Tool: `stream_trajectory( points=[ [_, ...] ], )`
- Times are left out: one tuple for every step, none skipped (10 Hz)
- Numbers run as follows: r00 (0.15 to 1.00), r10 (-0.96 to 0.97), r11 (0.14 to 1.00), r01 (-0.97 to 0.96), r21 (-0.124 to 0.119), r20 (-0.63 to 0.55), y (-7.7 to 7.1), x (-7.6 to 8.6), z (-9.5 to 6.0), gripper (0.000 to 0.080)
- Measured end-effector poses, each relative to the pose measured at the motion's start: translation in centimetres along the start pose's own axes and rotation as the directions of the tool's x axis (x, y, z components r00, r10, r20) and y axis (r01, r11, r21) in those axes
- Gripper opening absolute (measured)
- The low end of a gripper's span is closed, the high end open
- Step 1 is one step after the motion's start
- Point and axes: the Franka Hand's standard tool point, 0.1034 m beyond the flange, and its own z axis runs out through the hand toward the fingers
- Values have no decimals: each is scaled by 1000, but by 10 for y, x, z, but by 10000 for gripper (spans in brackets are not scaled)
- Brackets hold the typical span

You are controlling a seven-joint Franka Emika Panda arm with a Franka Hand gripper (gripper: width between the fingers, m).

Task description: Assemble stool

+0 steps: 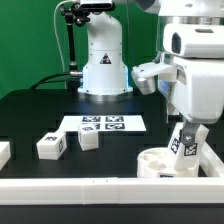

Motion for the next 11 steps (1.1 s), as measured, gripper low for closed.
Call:
stream_trajectory(
  points=[
    [999, -39, 999, 40, -2, 5, 1, 2, 0, 649],
    [993, -113, 994, 113, -1, 19, 1, 2, 1, 649],
    [992, -127, 992, 127, 0, 19, 1, -1, 2, 649],
    [992, -121, 993, 121, 1, 19, 1, -2, 2, 649],
    [993, -120, 993, 120, 1, 19, 1, -3, 2, 521],
    [993, -119, 993, 119, 1, 19, 1, -3, 2, 521],
    [993, -117, 993, 117, 1, 19, 1, -4, 3, 386],
    [993, -117, 993, 117, 1, 19, 1, -4, 3, 336],
    [993, -116, 993, 116, 1, 19, 1, -4, 3, 336],
    [994, -108, 994, 108, 1, 18, 1, -4, 3, 336],
    [997, -77, 997, 77, 1, 19, 1, -5, 3, 336]
  ],
)
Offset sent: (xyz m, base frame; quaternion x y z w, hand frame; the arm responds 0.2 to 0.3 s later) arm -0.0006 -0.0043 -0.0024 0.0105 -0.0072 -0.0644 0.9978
